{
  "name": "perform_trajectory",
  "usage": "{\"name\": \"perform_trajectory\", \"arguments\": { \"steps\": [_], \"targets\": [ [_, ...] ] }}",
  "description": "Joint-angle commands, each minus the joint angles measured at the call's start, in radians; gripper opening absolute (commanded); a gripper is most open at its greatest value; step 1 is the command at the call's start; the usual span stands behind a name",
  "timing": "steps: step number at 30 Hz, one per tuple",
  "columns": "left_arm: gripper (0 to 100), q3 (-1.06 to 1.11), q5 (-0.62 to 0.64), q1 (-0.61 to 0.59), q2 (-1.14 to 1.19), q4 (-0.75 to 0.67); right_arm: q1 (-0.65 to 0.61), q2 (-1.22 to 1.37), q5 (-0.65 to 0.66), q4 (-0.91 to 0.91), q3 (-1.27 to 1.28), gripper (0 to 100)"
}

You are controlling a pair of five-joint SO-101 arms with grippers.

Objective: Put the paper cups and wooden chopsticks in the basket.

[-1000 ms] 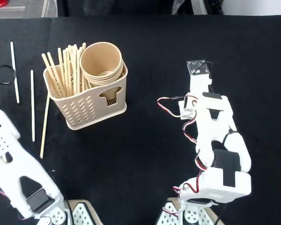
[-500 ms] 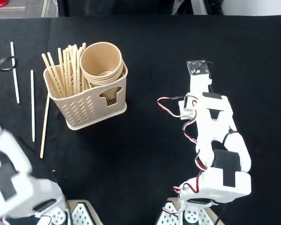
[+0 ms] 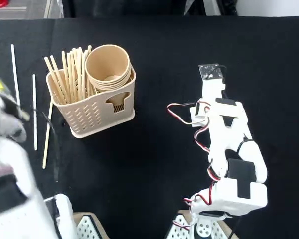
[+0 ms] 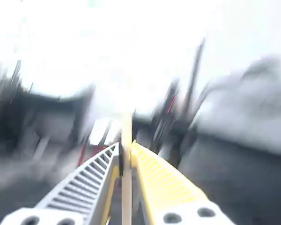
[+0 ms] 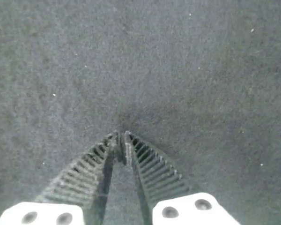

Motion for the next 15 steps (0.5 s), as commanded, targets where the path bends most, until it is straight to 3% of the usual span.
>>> {"name": "perform_trajectory", "arguments": {
  "steps": [1,5,10,15],
  "targets": [
    [3,0.32,0.014,0.09,-0.358,-0.439,0.008,-0.01,0.009,-0.006,-0.005,1.3],
    [3,0.312,0.014,0.157,-0.373,-0.411,0.008,-0.01,0.009,-0.008,-0.005,1.3],
    [3,0.3,0.014,0.277,-0.206,-0.376,0.008,-0.01,0.009,-0.009,-0.005,1.3],
    [3,0.259,0.021,0.295,-0.049,-0.374,0.008,-0.01,0.009,-0.009,-0.005,1.3]
  ]
}}
